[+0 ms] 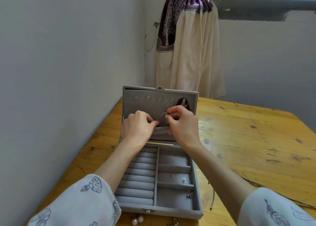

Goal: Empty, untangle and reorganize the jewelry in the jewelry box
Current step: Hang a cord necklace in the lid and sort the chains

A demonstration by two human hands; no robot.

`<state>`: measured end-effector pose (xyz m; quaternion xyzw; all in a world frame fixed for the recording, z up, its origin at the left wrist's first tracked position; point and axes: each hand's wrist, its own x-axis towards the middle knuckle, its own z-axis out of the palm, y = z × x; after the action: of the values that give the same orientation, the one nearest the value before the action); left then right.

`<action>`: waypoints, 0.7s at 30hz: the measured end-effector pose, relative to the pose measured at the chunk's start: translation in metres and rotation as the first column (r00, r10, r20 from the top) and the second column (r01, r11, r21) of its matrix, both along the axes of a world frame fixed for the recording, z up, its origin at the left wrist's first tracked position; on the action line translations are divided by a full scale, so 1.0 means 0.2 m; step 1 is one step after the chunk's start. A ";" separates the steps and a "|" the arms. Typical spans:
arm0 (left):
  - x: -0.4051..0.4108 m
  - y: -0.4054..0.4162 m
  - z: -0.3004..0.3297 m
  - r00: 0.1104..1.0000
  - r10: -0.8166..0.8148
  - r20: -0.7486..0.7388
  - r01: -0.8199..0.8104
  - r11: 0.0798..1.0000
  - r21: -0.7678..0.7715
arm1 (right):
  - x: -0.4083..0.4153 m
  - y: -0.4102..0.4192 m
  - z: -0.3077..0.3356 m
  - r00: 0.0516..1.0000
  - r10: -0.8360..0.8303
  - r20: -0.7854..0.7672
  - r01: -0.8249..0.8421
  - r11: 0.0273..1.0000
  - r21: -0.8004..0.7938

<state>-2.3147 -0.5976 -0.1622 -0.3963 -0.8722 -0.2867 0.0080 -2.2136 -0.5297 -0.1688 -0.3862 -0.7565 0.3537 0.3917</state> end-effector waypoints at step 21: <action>0.59 -0.36 -0.02 0.874 -0.465 0.144 0.462 0.885 0.056 | 0.78 -0.27 -0.02 0.971 0.098 0.218 -0.100 0.995 -0.002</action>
<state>-2.1971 -0.6702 -0.1661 -0.5702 -0.7471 -0.3183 -0.1239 -2.0574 -0.5835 -0.1723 -0.3826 -0.8148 0.3249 0.2900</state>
